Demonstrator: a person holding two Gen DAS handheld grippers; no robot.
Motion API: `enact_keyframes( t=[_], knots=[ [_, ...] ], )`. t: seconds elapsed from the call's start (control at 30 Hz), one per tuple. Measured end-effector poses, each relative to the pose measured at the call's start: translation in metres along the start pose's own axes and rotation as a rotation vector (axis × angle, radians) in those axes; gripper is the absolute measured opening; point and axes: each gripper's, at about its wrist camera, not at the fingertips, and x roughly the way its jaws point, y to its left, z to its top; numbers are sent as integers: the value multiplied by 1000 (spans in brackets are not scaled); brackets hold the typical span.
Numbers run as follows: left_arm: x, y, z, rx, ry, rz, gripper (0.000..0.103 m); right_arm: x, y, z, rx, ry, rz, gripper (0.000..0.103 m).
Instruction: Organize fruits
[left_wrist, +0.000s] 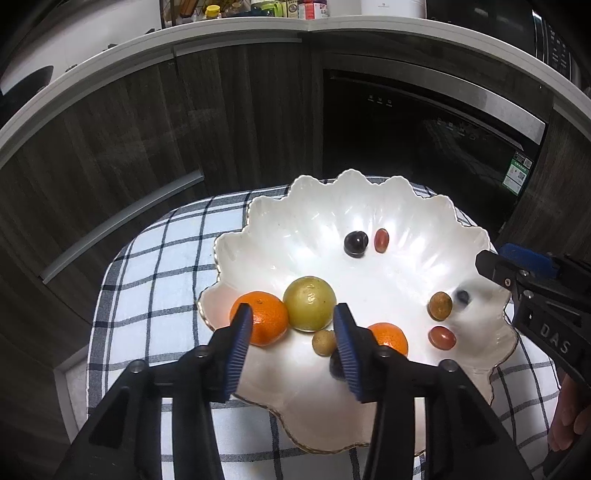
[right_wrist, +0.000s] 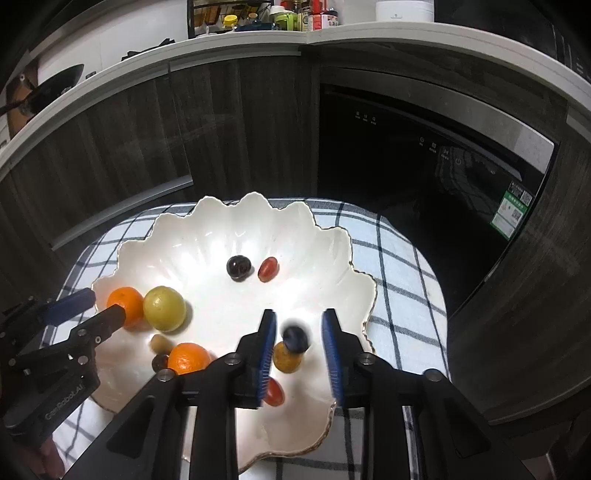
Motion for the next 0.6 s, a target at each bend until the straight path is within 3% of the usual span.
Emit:
enact_keyframes(
  t=[0.1, 0.27, 0.4, 0.6],
  knots=[
    [-3, 1, 0, 0, -6, 10, 56, -5, -1, 0, 7, -21, -14, 69],
    [-11, 3, 1, -6, -24, 22, 71, -13, 0, 1, 10, -44, -25, 72],
    [-18, 5, 3, -9, -37, 33, 78, -18, 0, 1, 15, -50, -28, 79],
    [-32, 7, 4, -16, -59, 48, 87, -29, 0, 3, 25, -69, -35, 81]
  ],
)
